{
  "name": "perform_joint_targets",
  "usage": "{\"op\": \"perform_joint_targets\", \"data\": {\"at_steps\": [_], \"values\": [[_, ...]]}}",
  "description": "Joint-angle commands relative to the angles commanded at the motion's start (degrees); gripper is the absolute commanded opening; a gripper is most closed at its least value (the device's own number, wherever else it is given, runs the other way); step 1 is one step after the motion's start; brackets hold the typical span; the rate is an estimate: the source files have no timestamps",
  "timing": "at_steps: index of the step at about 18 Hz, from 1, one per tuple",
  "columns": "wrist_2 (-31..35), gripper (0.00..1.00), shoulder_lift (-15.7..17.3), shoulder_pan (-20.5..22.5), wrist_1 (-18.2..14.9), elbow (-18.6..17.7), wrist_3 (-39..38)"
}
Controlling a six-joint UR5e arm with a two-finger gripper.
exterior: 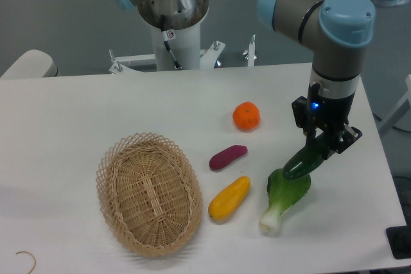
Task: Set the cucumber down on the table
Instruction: 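Lift the green cucumber with the gripper away from the bok choy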
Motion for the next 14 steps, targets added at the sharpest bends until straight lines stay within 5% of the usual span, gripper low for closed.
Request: {"op": "perform_joint_targets", "data": {"at_steps": [14], "values": [[0.6,0.39,0.6,0.2,0.7,-3.9,0.8]]}}
